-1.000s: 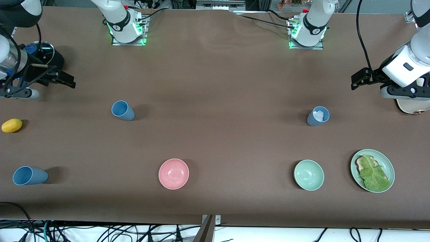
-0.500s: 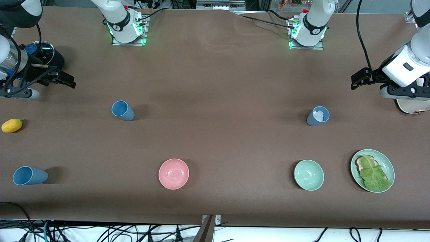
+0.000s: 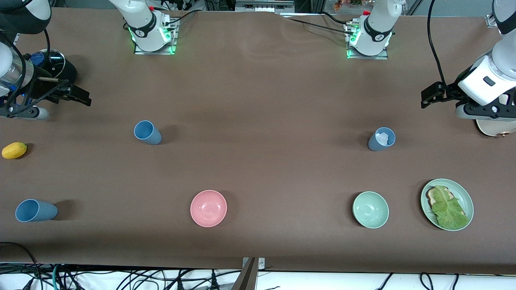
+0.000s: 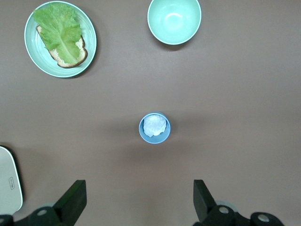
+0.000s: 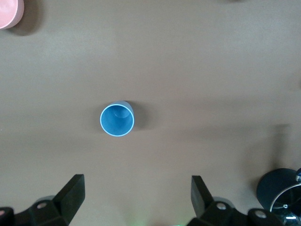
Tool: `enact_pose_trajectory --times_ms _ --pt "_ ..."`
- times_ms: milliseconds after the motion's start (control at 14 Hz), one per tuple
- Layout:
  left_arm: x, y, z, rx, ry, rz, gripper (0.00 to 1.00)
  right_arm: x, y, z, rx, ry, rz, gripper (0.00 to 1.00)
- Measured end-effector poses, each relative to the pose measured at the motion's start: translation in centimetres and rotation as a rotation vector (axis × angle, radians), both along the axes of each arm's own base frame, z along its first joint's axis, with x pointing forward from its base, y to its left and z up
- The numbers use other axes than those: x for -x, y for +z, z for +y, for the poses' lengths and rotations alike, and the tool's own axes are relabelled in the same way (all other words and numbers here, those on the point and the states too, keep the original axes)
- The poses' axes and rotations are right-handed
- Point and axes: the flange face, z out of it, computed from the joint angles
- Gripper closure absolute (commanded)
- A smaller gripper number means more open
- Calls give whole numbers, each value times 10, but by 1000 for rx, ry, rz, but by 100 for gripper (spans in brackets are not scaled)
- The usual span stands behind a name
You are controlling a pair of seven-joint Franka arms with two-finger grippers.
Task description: Stack blue cups with both arms
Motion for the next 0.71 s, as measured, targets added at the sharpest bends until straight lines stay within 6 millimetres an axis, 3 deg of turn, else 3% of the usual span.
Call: enact_pose_trajectory --times_ms 286,429,571,714 --pt "-1 -3 0 0 -3 6 0 -1 -4 0 0 1 9 0" --pt "-3 -16 -2 0 -14 37 0 -4 -22 2 -2 6 55 0" --pt "-12 -46 -3 0 -17 88 0 -13 -56 5 -6 13 125 0" --pt "-27 -91 -1 -5 -18 123 0 -23 -96 7 -11 17 183 0"
